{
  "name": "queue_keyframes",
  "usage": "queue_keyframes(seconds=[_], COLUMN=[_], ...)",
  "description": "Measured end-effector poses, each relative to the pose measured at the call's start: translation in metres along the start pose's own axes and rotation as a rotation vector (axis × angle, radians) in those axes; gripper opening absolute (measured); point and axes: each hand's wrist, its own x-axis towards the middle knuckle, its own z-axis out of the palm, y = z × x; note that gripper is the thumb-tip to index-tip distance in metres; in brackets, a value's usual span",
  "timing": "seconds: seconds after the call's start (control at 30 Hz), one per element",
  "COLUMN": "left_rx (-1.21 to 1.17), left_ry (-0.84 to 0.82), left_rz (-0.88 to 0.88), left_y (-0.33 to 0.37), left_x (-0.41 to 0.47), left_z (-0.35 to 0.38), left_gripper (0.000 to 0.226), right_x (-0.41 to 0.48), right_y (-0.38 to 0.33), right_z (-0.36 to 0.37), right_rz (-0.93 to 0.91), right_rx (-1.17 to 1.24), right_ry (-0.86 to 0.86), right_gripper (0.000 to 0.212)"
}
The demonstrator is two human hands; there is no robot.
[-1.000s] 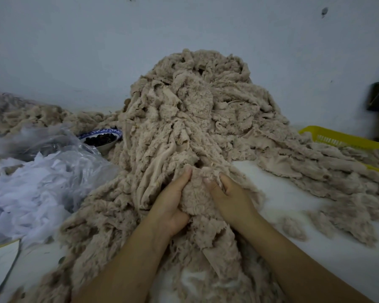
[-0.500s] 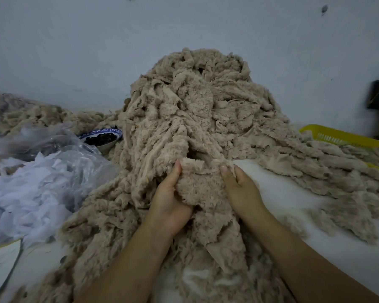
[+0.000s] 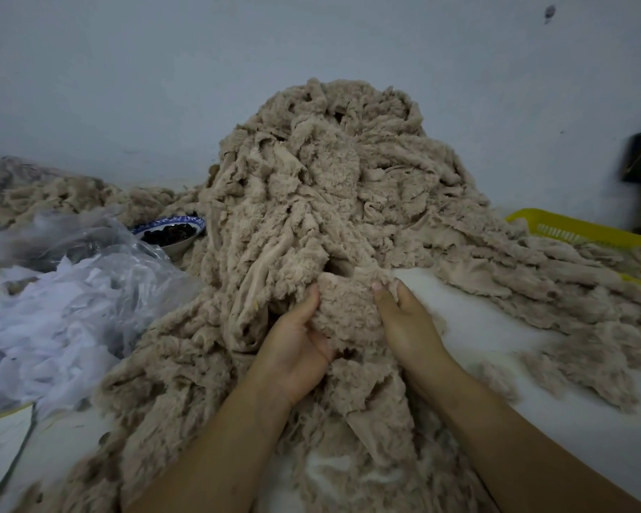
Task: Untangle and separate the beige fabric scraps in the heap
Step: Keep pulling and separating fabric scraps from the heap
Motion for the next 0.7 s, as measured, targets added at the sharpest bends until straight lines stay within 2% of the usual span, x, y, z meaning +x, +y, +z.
queue_keyframes(seconds=[0.1, 0.2, 0.27, 0.37, 0.5, 0.7], left_rx=[-0.014, 0.003, 0.064, 0.191, 0.111, -0.023], left_ry=[-0.032, -0.069, -0.077, -0.006, 0.14, 0.262], left_rz=[0.009, 0.003, -0.022, -0.041, -0.004, -0.008], left_y=[0.003, 0.006, 0.005, 0.004, 0.005, 0.005], left_x=[0.0, 0.0, 0.0, 0.0, 0.004, 0.009], left_z=[-0.001, -0.001, 0.0, 0.003, 0.005, 0.007], left_gripper=[0.044, 0.04, 0.034, 0.031, 0.041, 0.033], right_x=[-0.009, -0.011, -0.011, -0.012, -0.018, -0.024], right_y=[-0.008, -0.007, -0.006, -0.008, -0.01, -0.013], right_z=[0.0, 0.003, 0.006, 0.006, 0.011, 0.017], right_rz=[-0.063, -0.134, -0.142, -0.143, -0.197, -0.34], right_rx=[0.098, 0.113, 0.092, 0.066, -0.058, -0.119], right_ry=[-0.098, -0.159, -0.176, -0.169, -0.186, -0.246], right_gripper=[0.065, 0.045, 0.024, 0.006, 0.01, 0.017])
